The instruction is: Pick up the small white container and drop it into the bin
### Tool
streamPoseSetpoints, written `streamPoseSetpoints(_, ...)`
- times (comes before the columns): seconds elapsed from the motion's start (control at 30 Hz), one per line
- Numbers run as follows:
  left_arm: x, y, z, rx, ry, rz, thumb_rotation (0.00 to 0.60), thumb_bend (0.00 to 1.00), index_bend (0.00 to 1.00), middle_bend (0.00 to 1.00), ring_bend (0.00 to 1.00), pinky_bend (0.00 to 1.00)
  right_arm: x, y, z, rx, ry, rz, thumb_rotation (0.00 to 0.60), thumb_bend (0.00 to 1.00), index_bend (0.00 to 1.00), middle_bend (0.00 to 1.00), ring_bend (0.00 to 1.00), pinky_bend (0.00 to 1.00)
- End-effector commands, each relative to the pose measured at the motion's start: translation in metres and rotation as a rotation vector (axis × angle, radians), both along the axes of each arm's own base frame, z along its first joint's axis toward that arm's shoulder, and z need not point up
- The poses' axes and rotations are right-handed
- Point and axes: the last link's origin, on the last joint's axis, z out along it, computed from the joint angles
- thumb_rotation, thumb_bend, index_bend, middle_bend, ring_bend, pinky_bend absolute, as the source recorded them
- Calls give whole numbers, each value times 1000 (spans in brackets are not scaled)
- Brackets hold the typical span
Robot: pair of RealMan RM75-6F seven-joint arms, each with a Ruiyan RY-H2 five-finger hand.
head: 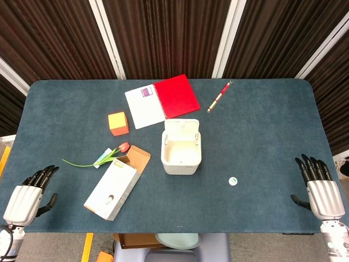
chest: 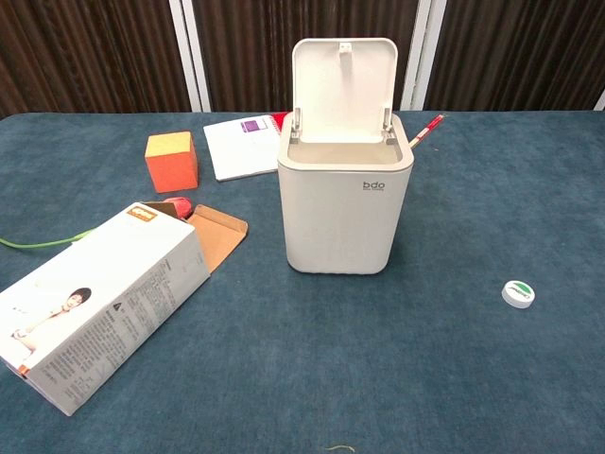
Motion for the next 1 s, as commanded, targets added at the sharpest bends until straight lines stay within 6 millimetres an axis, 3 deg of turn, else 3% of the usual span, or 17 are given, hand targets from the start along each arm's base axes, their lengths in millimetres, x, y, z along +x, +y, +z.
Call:
streamPoseSetpoints(0.03,0,0,0,-3,4,-1,600,414,109,117,194,381,0,0,-1,9,0,-3,600,128,102,125,70,187)
streamPoseSetpoints(0.37,0,1,0,-7,-1,-2,600,414,108,118,194,381,0,-1,-3,19,-2,7,600,128,120,125,70,186)
streamPoseSetpoints(0.5,-1,0,1,-6,2,7,600,415,108,118,194,382,1,-3,-4,16,-1,37,600,128,177,152,92,213)
streamPoseSetpoints(0.73,-1,-2,6,9,-20,8,600,415,108,118,194,382,10,-21,-15,43,4,122,600,128,313,426,413,653)
streamPoseSetpoints(0.8,-1,-2,7,8,-22,6,600,415,108,119,194,383,17,-32,-19,67,32,155,600,128,349,508,561,772)
streamPoseSetpoints(0.9,-2,-1,7,6,-23,10,600,415,109,119,194,383,25,-46,-26,123,46,169,600,128,413,635,733,919)
streamPoseSetpoints(1.0,-3,-1,6,-3,-24,14,600,414,109,119,194,384,33,-60,-37,206,14,146,600,131,463,711,816,983)
